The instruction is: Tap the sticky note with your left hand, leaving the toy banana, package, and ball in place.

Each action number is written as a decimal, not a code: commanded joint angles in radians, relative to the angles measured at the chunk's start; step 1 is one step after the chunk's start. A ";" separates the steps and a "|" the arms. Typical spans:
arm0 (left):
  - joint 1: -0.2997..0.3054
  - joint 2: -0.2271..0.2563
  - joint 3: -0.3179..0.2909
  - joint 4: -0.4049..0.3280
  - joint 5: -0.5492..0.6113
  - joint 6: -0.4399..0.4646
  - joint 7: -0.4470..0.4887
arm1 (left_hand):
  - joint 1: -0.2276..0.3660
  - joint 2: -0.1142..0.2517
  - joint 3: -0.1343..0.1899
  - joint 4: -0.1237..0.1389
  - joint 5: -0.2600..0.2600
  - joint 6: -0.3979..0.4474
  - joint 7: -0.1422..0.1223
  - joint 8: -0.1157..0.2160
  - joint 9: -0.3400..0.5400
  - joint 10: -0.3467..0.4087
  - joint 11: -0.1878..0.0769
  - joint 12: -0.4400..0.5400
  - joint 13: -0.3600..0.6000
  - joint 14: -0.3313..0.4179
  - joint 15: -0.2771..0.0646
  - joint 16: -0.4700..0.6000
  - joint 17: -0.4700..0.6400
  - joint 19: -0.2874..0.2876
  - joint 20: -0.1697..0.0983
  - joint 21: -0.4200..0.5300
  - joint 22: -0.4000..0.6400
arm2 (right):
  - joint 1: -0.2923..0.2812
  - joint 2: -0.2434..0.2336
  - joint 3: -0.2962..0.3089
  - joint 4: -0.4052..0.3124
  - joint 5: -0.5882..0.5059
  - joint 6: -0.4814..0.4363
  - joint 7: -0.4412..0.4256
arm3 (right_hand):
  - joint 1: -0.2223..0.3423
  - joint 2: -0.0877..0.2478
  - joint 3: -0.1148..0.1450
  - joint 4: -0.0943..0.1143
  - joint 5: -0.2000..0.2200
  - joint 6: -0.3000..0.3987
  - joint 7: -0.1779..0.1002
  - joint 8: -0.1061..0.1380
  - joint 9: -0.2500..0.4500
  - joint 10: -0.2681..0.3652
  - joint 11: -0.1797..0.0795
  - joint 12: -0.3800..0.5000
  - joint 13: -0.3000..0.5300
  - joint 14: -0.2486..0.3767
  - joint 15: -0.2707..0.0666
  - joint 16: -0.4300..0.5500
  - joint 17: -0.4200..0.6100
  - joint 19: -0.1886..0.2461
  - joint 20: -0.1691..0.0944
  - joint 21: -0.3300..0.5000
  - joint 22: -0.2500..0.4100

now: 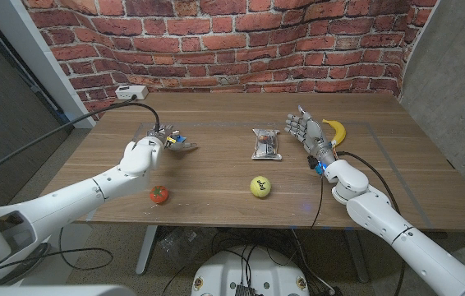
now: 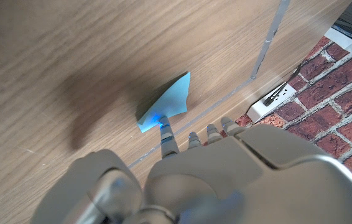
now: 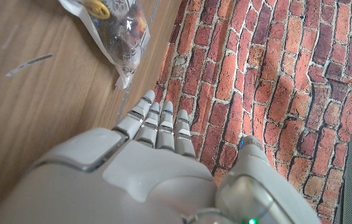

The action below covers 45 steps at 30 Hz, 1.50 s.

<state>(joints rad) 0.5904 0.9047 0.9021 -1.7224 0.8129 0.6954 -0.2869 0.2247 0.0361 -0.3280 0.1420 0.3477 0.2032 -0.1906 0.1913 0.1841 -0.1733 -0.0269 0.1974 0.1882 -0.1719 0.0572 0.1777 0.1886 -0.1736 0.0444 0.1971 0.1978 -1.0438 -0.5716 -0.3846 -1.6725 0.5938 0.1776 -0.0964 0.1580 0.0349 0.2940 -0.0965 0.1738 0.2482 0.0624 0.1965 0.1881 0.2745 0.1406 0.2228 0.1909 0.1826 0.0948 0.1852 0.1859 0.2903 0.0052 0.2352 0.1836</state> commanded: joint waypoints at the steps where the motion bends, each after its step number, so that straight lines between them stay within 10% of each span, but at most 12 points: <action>1: -0.009 -0.014 0.016 0.017 -0.015 -0.021 0.009 | -0.005 0.003 0.000 0.001 0.006 0.003 0.001 -0.002 0.002 -0.205 0.006 0.000 0.004 -0.305 -0.004 0.007 0.003 -0.441 -0.008 0.012 0.004 | 0.005 -0.001 0.001 -0.005 -0.003 -0.003 -0.002 | -0.002 0.008 0.000 -0.006 0.003 0.002 -0.002 0.003 0.003 0.010 -0.002 0.004 0.002 0.005 0.000 0.003 0.003 -0.001 -0.001 -0.002 0.005; 45: 0.006 -0.040 0.029 -0.034 -0.073 0.036 0.029 | -0.005 0.012 0.004 -0.002 0.007 0.018 0.007 0.007 0.002 -0.191 0.016 0.011 0.004 -0.289 0.002 0.016 0.003 -0.414 -0.003 0.026 0.004 | 0.025 0.006 -0.006 0.018 0.009 0.005 0.033 | -0.008 0.008 -0.003 -0.005 0.003 0.001 -0.002 0.002 0.003 0.013 0.000 0.004 0.002 0.006 0.001 0.004 0.004 -0.002 0.002 -0.007 0.005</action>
<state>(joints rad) 0.5851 0.8666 0.9261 -1.7357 0.7550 0.6998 -0.2548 0.2144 0.0464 -0.3279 0.1420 0.3476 0.2060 -0.1817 0.1928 0.1835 -0.1716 -0.0213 0.2043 0.1882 -0.1719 0.0573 0.1855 0.1885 -0.1736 0.0446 0.2196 0.1976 -1.0275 -0.5695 -0.3850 -1.6618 0.5976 0.1834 -0.0751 0.1528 0.0401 0.2883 -0.1020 0.1738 0.2481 0.0625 0.1965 0.1881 0.2745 0.1405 0.2228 0.1909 0.1826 0.0948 0.1852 0.1887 0.2903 0.0052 0.2291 0.1836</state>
